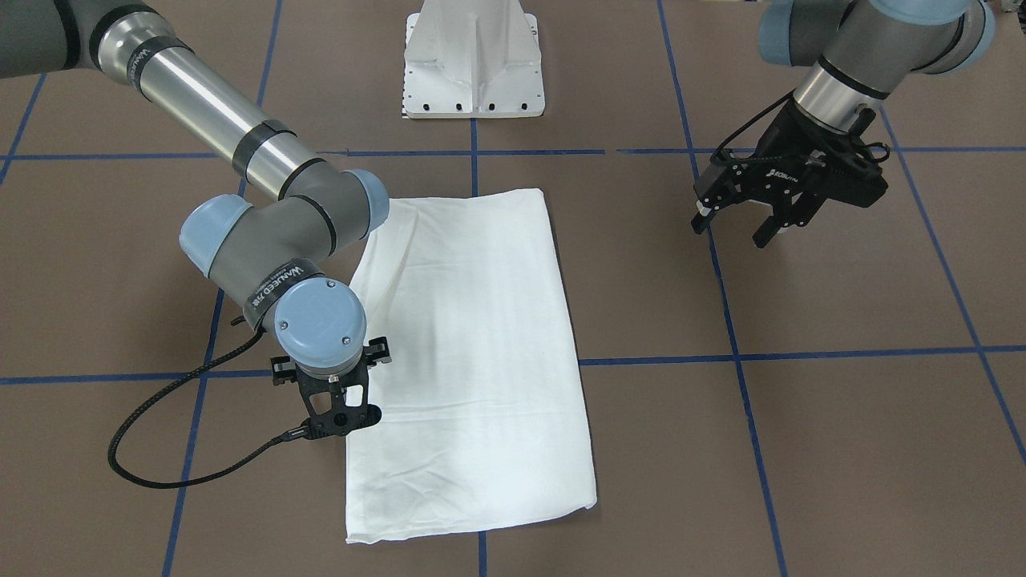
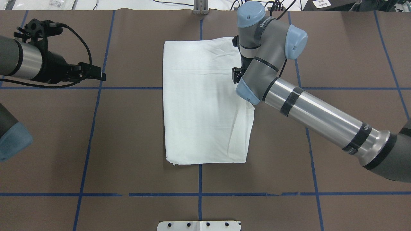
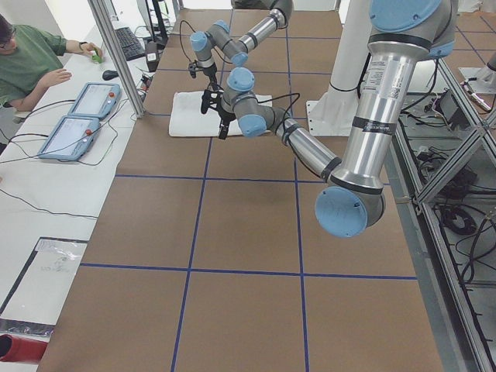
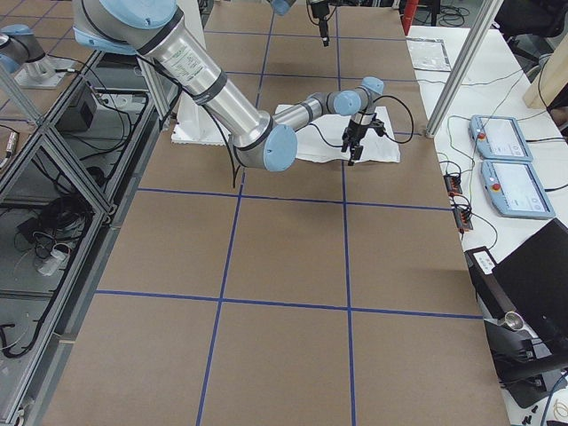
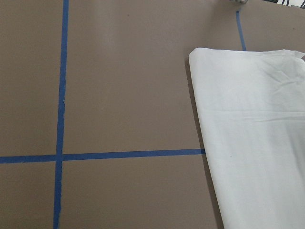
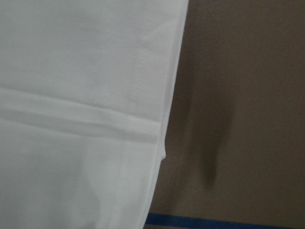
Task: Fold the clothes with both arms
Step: 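Push the shirt's side edge inward with the right gripper, straightening it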
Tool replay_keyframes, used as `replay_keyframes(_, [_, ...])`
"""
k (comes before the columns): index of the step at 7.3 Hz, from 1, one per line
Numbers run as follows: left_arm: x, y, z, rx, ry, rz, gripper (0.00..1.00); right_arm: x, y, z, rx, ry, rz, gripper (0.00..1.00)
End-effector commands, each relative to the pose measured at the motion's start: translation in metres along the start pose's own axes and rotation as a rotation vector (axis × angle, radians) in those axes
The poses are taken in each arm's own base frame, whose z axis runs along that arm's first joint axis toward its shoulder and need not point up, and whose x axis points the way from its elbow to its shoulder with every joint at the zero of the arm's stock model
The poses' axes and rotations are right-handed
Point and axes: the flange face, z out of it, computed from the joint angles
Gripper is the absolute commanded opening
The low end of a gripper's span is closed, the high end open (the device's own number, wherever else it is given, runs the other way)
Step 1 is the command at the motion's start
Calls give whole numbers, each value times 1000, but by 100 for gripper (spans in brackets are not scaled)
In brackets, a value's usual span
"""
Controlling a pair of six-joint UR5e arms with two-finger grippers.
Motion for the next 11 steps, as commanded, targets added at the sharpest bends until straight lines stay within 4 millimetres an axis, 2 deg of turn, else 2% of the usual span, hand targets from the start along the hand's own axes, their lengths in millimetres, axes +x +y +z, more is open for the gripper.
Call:
replay_keyframes(1, [0, 0, 0, 1, 0, 0, 100, -12, 13, 8, -4, -7, 23, 100])
replay_keyframes(3, [0, 0, 0, 0, 0, 0, 100, -13, 20, 3, -8, -5, 27, 100])
replay_keyframes(5, [1, 0, 0, 0, 3, 2, 100, -19, 45, -2, -21, -3, 19, 100])
replay_keyframes(6, [1, 0, 0, -1, 2, 1, 100, -29, 57, 13, -37, 1, 40, 100])
replay_keyframes(8, [2, -1, 0, 0, 4, 2, 100, -37, 61, 15, -39, -1, 40, 100])
replay_keyframes(10, [3, -1, -1, 2, 5, 3, 100, -32, 69, 20, -39, -1, 46, 100])
replay_keyframes(11, [3, -1, -1, 2, 5, 3, 100, -15, 85, 27, -35, -5, 41, 100])
